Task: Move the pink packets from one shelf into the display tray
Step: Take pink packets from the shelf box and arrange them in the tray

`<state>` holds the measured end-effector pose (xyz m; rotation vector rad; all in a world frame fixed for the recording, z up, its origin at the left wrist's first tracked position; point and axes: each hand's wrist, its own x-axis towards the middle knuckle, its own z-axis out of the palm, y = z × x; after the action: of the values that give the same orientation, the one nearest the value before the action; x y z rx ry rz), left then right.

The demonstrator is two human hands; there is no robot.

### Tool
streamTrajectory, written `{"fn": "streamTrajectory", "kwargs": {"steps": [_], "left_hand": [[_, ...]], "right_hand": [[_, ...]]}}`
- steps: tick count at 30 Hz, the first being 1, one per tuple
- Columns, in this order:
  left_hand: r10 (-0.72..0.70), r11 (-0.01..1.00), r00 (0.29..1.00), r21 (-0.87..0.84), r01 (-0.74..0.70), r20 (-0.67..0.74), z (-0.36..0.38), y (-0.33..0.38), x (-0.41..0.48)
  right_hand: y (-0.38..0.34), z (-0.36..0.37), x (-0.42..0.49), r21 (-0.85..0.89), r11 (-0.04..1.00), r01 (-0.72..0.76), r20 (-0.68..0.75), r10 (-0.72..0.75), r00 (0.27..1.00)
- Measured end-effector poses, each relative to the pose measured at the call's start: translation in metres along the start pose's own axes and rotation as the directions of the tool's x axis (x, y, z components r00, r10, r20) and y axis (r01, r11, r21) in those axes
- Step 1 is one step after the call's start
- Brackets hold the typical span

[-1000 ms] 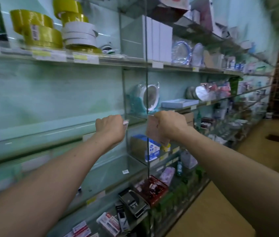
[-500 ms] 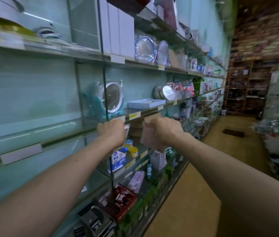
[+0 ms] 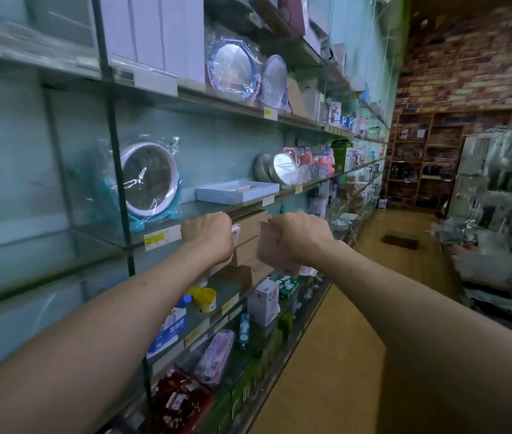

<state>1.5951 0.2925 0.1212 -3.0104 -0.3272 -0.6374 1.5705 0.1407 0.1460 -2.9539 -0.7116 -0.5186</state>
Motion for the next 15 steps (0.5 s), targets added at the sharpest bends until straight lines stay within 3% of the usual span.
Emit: {"fn": "streamTrajectory", "kwargs": {"steps": [15], "left_hand": [[-0.066, 0.997, 0.998, 0.039, 0.066, 0.006, 0.053, 0.090, 0.118]], "right_hand": [[0.131, 0.051, 0.110, 0.064, 0.998, 0.009, 0.009, -0.009, 1.000]]}}
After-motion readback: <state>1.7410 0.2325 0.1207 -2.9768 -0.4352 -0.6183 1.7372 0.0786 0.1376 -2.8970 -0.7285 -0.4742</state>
